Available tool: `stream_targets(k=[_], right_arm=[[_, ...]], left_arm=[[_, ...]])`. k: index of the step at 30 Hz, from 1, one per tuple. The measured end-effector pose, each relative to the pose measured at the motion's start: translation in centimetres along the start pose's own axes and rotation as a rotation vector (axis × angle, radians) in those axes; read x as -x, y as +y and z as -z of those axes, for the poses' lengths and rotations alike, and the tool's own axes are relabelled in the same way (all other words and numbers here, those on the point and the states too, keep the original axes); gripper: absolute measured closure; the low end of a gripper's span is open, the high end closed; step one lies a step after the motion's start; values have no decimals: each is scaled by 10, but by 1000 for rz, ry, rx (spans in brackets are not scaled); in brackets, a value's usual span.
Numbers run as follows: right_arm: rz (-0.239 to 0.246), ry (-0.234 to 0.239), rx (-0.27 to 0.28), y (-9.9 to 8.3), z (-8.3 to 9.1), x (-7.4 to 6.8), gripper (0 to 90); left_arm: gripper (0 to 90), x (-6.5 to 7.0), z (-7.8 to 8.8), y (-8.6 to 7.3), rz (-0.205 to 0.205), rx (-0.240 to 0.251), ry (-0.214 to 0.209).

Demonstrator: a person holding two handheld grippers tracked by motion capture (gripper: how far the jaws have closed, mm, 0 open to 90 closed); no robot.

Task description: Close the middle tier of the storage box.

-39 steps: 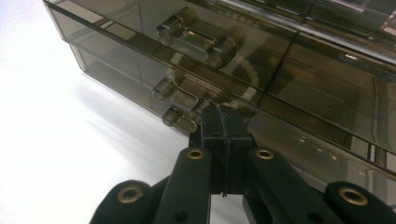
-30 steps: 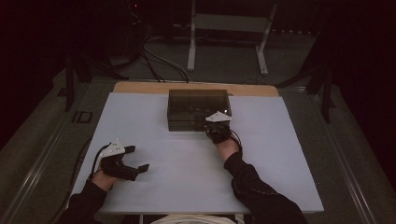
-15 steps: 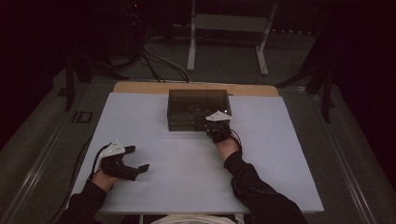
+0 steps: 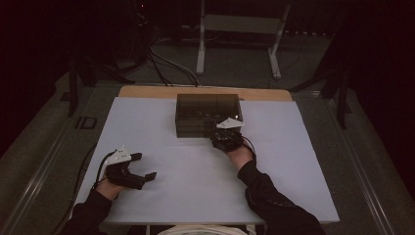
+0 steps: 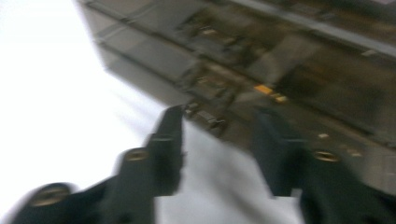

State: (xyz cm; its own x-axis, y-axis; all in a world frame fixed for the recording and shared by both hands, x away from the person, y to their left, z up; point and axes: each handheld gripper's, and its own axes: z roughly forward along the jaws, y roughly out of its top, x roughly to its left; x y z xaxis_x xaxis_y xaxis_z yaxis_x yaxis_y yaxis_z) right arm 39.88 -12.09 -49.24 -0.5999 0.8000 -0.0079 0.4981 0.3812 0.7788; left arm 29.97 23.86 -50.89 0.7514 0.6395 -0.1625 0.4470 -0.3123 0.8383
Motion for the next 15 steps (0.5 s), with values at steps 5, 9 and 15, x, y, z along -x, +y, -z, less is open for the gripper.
stream_targets(k=[5, 9, 15], right_arm=[[-27, 5, 28, 3, 5, -5, 164], [-43, 49, 33, 5, 6, -4, 52], [-35, 83, 10, 7, 6, -4, 24]], left_arm=[[9, 0, 0, 0, 1, 2, 0], [9, 0, 0, 0, -2, 2, -1], [9, 0, 0, 0, -1, 1, 0]])
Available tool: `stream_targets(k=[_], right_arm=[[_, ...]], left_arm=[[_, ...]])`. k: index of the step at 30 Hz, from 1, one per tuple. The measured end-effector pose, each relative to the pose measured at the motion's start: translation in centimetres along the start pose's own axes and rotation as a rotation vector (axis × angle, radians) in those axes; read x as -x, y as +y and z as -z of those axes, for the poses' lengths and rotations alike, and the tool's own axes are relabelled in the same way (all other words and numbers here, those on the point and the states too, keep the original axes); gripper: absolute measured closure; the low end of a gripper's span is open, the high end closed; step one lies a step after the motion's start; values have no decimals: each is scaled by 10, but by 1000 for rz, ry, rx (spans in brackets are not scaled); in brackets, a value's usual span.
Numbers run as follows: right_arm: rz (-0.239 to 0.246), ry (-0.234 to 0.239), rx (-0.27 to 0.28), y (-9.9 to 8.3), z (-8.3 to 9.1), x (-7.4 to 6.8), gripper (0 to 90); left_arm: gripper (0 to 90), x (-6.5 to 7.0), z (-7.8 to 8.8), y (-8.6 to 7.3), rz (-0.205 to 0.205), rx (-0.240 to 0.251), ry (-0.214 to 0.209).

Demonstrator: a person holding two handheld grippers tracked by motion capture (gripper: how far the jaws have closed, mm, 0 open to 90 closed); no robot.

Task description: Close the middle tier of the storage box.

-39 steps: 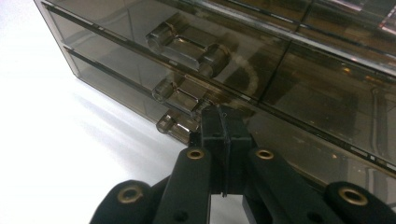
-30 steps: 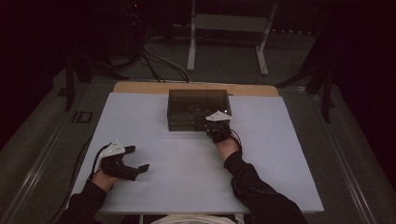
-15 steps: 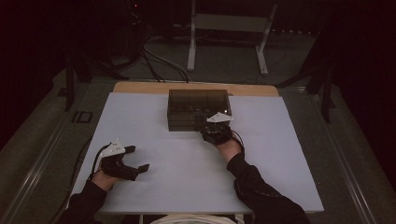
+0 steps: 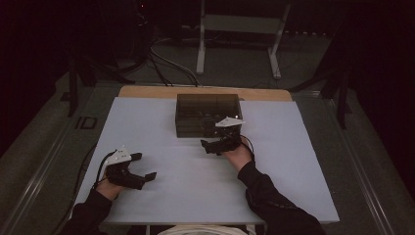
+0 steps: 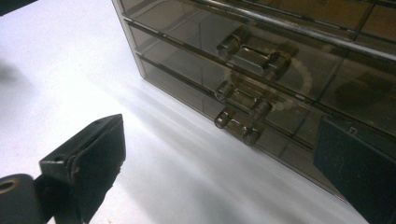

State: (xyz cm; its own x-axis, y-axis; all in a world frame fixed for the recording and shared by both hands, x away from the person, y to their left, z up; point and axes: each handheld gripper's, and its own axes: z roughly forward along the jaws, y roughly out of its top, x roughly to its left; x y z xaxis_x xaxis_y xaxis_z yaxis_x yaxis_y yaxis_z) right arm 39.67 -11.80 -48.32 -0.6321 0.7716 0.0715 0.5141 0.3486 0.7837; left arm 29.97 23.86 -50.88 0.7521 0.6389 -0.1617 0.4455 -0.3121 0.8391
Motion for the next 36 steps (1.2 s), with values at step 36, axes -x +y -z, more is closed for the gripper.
stream_targets(k=[36], right_arm=[[102, 178, 48, -1, 40, 13, 7]], left_arm=[[9, 1, 0, 0, -3, 0, -4]])
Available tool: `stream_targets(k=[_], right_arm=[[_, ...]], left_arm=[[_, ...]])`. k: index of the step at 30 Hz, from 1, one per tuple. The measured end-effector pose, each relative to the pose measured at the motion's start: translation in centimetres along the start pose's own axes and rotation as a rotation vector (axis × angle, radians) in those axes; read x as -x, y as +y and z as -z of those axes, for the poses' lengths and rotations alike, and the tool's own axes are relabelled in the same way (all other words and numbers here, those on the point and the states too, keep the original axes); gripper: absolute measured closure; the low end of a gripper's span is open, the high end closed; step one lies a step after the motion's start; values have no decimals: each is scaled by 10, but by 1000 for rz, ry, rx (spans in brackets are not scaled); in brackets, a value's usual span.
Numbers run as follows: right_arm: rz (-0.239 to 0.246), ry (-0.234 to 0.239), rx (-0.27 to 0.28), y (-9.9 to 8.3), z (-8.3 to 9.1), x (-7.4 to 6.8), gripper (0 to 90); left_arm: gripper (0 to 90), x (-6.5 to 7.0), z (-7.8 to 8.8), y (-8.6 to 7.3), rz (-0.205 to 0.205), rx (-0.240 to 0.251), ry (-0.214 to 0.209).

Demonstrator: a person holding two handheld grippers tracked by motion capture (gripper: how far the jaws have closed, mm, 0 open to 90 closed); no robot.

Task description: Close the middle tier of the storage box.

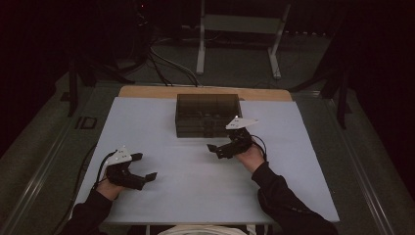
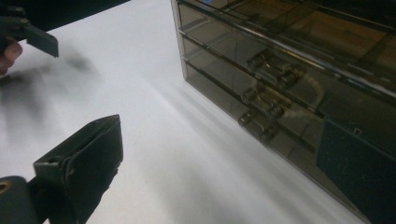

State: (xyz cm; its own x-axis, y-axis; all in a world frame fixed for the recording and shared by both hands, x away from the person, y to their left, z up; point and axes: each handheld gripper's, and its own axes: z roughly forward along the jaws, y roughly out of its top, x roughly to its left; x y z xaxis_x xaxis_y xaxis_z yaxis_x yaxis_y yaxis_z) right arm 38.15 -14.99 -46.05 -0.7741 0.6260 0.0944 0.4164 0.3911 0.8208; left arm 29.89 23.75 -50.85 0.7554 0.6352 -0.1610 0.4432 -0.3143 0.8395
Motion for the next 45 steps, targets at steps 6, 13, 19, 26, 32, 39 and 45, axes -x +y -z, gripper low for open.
stream_targets(k=[6, 13, 19, 26, 32, 39, 45], right_arm=[[18, -23, 2, -12, 13, 4, 7], [16, -59, 16, -27, 27, 9, 8], [3, -82, 18, -40, 38, 15, 8], [7, -126, 16, -57, 48, 20, 8], [-20, -152, 19, -72, 64, 24, 8], [-60, -195, 5, -96, 86, 28, 8], [-110, -246, 13, -116, 106, 31, 8]], left_arm=[[9, 0, 0, 0, -1, -2, -1], [9, 1, 0, 0, -3, -3, -3], [9, 1, 0, 0, -3, -2, -4], [9, 1, 0, 0, -4, -1, -6], [9, 1, 0, 0, -5, -2, -5], [9, 1, -1, 0, -7, -3, -5], [9, 1, -1, -1, -8, -5, -6]])
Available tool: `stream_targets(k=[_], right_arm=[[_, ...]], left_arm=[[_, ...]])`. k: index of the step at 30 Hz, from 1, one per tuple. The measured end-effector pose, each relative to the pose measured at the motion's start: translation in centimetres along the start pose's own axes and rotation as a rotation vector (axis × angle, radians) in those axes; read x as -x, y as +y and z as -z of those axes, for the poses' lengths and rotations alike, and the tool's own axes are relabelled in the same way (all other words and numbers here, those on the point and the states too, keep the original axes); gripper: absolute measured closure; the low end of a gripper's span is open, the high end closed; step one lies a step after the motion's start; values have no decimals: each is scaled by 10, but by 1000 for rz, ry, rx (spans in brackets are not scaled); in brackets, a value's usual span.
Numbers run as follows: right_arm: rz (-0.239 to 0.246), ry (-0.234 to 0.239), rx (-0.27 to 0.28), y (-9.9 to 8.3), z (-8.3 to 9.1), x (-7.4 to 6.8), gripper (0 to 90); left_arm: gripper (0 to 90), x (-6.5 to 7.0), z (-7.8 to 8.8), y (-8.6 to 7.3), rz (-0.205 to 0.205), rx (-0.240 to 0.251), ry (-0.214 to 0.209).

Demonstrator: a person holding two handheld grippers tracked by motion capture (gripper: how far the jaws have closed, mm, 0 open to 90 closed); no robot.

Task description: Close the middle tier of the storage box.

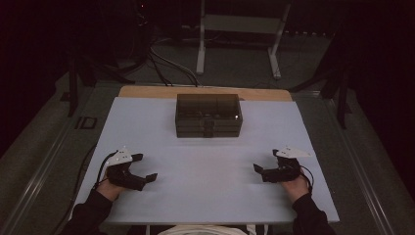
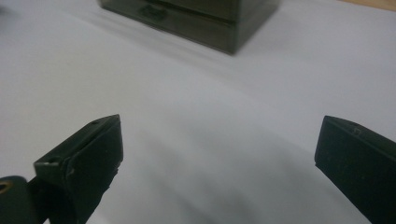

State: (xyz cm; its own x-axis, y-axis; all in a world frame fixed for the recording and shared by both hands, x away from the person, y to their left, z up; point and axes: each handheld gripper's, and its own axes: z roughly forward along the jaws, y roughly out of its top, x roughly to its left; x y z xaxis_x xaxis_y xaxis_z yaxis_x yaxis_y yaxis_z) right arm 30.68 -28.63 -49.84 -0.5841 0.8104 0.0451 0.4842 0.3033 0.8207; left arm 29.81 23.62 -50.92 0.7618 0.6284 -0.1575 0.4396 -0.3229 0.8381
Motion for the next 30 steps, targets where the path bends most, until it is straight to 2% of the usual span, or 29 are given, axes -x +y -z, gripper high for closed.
stream_targets(k=[4, 7, 13, 16, 23, 30], right_arm=[[-22, -51, 3, -12, 11, 6, 7], [-47, -66, 21, -19, 15, 10, 7], [-77, -85, 68, -15, 5, 14, 7], [-66, -84, 72, -12, -1, 12, 7], [-15, -63, 42, -11, -8, 0, 8], [-26, -68, 35, -13, -4, 4, 8]], left_arm=[[9, 0, 0, 0, -1, -1, -3], [9, 0, -1, 0, -2, -3, -8], [9, 0, -1, -1, -1, -7, -9], [9, 0, -2, -1, 0, -8, -11], [9, -1, -2, -1, -2, -12, -13], [9, -1, -1, -1, 2, -12, -11]])
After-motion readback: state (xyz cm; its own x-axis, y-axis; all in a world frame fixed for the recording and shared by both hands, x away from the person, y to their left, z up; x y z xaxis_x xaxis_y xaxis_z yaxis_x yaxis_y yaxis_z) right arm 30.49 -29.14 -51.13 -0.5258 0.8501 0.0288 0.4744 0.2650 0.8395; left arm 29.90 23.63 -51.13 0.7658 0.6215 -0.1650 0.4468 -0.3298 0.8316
